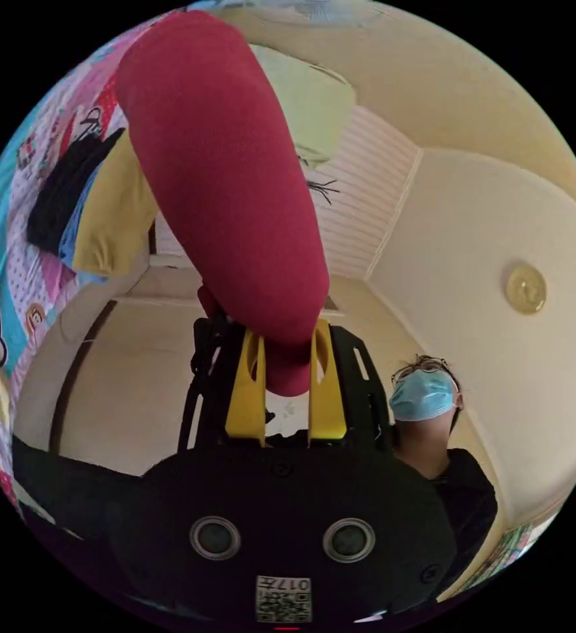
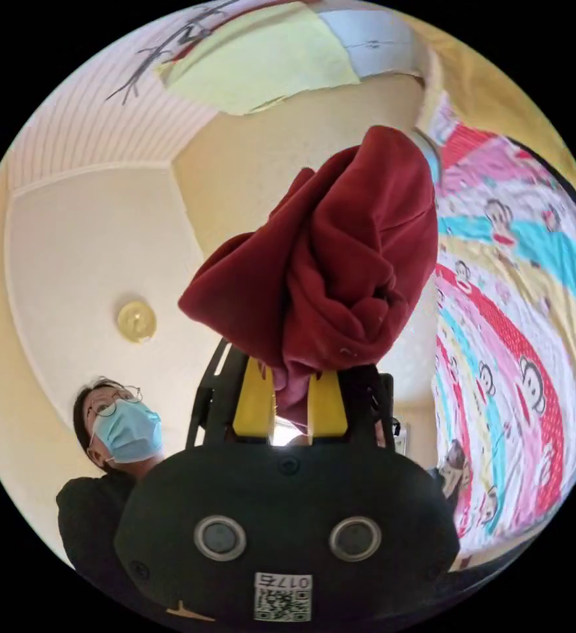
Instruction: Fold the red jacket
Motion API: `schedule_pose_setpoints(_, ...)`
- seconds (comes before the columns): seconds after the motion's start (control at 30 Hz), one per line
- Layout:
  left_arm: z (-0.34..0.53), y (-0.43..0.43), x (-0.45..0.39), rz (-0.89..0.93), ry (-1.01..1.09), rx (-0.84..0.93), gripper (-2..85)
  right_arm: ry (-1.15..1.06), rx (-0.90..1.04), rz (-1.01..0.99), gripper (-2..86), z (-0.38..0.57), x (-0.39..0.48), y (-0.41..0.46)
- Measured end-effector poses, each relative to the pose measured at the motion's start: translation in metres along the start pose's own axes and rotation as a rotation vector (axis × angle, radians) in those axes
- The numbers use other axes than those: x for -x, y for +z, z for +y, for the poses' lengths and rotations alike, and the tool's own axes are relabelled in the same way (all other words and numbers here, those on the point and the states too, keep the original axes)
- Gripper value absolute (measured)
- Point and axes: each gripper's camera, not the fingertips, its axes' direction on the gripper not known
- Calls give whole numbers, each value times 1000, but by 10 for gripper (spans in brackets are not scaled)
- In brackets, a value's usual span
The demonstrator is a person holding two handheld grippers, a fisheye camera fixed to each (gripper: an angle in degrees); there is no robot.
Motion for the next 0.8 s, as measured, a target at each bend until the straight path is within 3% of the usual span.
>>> schedule_pose_setpoints(0.07,-32,35,-31,-85,104,60,101,-198,9,16,68,-33,50,-5)
schedule_pose_setpoints(0.2,-80,70,4,-252,57,-22,101,-238,-94,264,72,-76,70,-40)
schedule_pose_setpoints(0.33,-95,63,130,-336,-135,-71,100,0,-203,476,77,-124,-14,-112)
schedule_pose_setpoints(0.4,-64,36,222,-373,-410,-167,97,189,-248,567,82,-127,-67,-149)
schedule_pose_setpoints(0.43,-51,27,239,-369,-471,-198,95,286,-289,545,88,-118,-95,-168)
schedule_pose_setpoints(0.5,-5,2,275,-183,-567,-280,91,327,-316,379,97,-101,-121,-180)
schedule_pose_setpoints(0.63,38,-35,263,-200,-478,-270,74,183,-290,354,112,-76,-120,-171)
schedule_pose_setpoints(0.7,63,-64,245,-221,-446,-265,6,161,-329,337,119,-70,-116,-169)
schedule_pose_setpoints(0.8,92,-100,218,-144,-393,-301,-7,145,-390,284,131,-66,-110,-163)
